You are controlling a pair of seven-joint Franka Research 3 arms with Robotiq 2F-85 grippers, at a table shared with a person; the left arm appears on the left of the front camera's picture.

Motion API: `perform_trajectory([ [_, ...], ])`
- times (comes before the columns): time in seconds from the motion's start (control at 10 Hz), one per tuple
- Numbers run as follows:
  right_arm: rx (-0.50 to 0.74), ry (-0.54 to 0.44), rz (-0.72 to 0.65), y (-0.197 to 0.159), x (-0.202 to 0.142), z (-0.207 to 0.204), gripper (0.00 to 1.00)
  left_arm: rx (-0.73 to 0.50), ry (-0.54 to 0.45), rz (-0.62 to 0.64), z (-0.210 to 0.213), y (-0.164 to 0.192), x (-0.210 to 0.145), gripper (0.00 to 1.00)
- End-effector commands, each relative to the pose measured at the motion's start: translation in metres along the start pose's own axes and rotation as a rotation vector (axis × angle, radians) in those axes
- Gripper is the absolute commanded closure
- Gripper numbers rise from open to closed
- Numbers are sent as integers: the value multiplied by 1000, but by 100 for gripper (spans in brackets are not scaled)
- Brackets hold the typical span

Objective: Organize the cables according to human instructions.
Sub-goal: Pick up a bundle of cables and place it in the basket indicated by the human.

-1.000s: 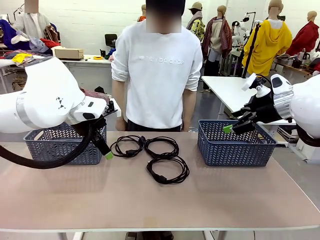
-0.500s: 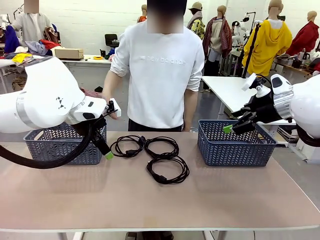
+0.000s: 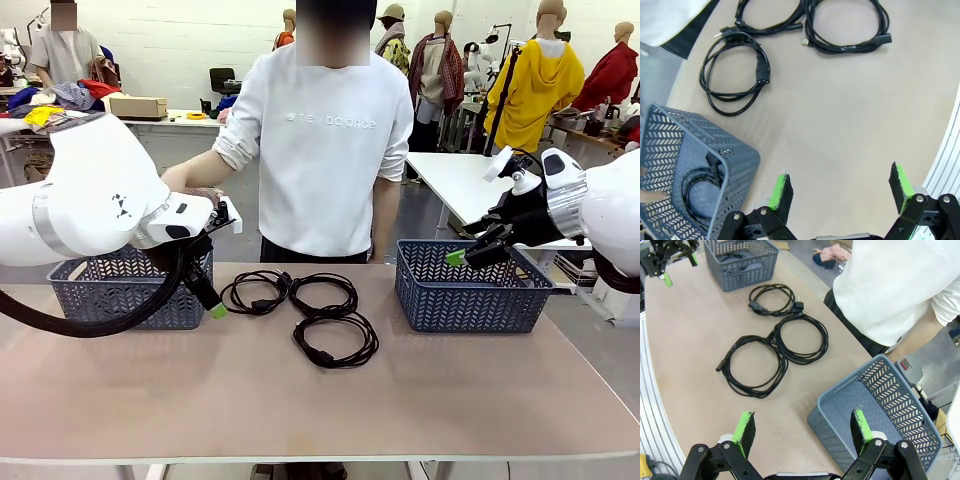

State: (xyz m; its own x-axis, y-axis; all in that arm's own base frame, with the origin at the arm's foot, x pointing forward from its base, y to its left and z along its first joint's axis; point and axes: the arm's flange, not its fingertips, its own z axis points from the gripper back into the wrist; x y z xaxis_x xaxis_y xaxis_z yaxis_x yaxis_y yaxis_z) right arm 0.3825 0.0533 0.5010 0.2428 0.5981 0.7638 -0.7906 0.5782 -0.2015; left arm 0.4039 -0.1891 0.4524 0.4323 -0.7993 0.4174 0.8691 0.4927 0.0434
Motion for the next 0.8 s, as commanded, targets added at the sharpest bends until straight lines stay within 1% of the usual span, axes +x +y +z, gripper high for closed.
perform_trajectory([
  [0.0, 0, -6, 5, -1, -1, -1, 0, 2, 3, 3, 1, 2, 0, 0],
  [0.7, 0, -6, 5, -1, -1, -1, 0, 2, 3, 3, 1, 2, 0, 0],
])
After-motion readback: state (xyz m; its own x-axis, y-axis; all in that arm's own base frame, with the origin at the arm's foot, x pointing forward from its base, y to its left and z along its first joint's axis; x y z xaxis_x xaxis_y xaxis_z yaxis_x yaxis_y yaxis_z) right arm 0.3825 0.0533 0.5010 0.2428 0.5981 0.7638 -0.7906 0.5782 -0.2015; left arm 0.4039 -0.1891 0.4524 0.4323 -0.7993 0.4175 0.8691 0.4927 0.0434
